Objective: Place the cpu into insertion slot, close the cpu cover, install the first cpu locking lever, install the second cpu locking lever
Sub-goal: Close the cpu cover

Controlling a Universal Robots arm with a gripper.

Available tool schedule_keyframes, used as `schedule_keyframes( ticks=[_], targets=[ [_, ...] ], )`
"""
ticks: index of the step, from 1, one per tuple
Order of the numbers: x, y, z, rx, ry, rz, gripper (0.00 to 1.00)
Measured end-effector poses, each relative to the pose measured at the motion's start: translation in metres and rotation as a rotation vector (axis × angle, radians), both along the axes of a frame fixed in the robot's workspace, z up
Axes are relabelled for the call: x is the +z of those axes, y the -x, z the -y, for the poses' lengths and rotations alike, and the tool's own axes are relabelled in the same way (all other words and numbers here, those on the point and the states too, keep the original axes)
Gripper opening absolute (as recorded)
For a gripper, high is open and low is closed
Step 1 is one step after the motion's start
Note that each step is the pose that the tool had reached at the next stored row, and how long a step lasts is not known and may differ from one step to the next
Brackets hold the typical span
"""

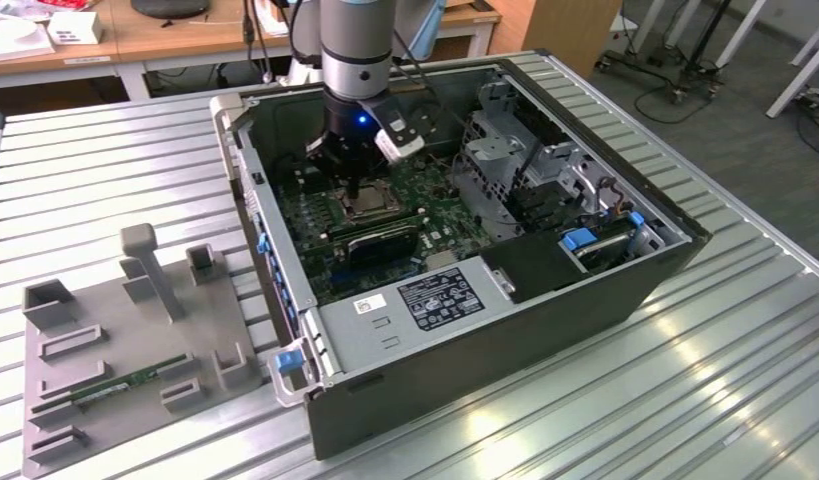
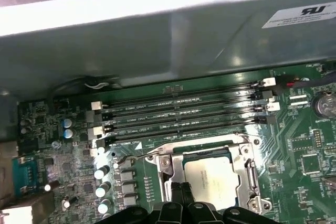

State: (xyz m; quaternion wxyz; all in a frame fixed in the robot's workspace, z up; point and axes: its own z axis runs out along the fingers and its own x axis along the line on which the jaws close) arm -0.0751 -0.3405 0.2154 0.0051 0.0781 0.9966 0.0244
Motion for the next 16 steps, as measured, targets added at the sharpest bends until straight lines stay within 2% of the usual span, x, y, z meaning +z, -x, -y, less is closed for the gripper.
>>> schedule_keyframes(
  ticks=[1,2,7,16],
  targets=[
    [-0.0003,0.0005,0.0,0.001,0.0,0.0072,0.11],
    [-0.0006,0.0009,-0.0001,0.001,-0.0001,0.0118,0.11],
    [-0.0031,0.0024,0.0,0.003,0.0001,0.0249,0.11],
    [-0.0042,0.0071,0.0002,0.003,0.0,0.0267,0.11]
  ],
)
